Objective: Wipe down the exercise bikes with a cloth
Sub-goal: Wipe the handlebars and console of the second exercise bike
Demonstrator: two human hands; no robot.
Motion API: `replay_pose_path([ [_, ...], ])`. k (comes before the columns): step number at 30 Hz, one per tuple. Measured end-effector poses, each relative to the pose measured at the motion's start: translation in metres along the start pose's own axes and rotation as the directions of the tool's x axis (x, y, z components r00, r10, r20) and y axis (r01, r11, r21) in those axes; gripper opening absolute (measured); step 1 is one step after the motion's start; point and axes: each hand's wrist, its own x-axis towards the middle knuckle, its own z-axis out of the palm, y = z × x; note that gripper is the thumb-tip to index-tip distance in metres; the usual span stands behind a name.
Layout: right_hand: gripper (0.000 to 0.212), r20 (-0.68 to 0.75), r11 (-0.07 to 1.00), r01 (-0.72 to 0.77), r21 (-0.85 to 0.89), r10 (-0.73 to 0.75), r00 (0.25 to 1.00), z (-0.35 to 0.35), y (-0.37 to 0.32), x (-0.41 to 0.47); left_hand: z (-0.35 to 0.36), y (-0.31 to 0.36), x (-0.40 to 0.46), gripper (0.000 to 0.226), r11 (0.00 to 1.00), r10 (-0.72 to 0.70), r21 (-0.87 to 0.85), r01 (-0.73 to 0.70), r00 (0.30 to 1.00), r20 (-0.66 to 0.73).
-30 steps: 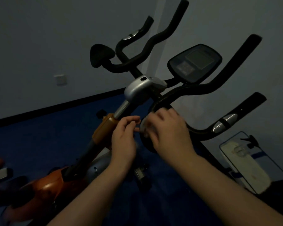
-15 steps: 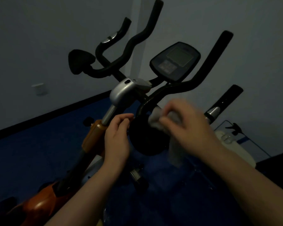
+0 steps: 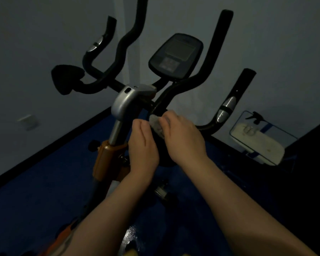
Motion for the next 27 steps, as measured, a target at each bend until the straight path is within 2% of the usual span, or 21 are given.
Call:
replay_pose_path([
  [3,0.032,-0.043,0.996,-0.089,-0.005,0.089,0.995,0.000,0.002,-0.013,-0.005,-0.001,0.001,0.032,0.998,0.042,0.049,-0.045,0.998,0.048],
  [8,0.031,-0.109,0.975,-0.224,-0.003,0.222,0.969,-0.002,0.000,-0.043,-0.009,-0.005,0.004,0.032,0.996,0.081,0.037,-0.085,0.992,0.097],
  [12,0.033,-0.080,0.931,-0.302,0.204,0.324,0.943,-0.012,-0.002,-0.077,-0.006,-0.008,0.001,0.032,0.997,0.070,0.017,-0.072,0.994,0.089],
  [15,0.031,-0.134,0.905,-0.315,0.285,0.363,0.922,-0.016,0.004,-0.044,-0.003,-0.007,0.001,0.031,0.996,0.088,0.026,-0.090,0.994,0.063],
  [18,0.028,-0.133,0.949,-0.296,0.104,0.308,0.942,-0.008,-0.001,-0.010,-0.002,-0.006,0.000,0.030,0.996,0.093,0.001,-0.093,0.994,0.057],
  [20,0.029,-0.177,0.956,-0.293,-0.012,0.286,0.942,0.002,-0.004,-0.025,-0.001,-0.008,-0.001,0.030,0.996,0.086,-0.013,-0.086,0.995,0.051],
  [21,0.031,-0.186,0.954,-0.300,-0.017,0.291,0.938,0.003,-0.003,-0.041,-0.001,-0.007,-0.002,0.028,0.996,0.083,-0.016,-0.082,0.996,0.041],
  [23,0.036,-0.148,0.954,-0.290,0.077,0.299,0.943,-0.006,0.004,-0.065,-0.001,-0.005,-0.002,0.017,0.996,0.093,-0.002,-0.093,0.996,0.007],
  [24,0.037,-0.123,0.950,-0.284,0.128,0.299,0.946,-0.013,0.010,-0.069,-0.002,-0.004,-0.002,0.007,0.989,0.137,0.059,-0.137,0.991,-0.005],
  [25,0.036,-0.124,0.949,-0.270,0.164,0.292,0.948,-0.022,0.019,-0.065,-0.002,0.000,-0.002,0.009,0.963,0.224,0.157,-0.219,0.974,-0.015],
  [27,0.026,-0.260,0.966,-0.184,0.180,0.227,0.939,-0.040,0.037,-0.042,0.002,0.007,0.002,0.017,0.848,0.420,0.344,-0.404,0.907,0.031],
])
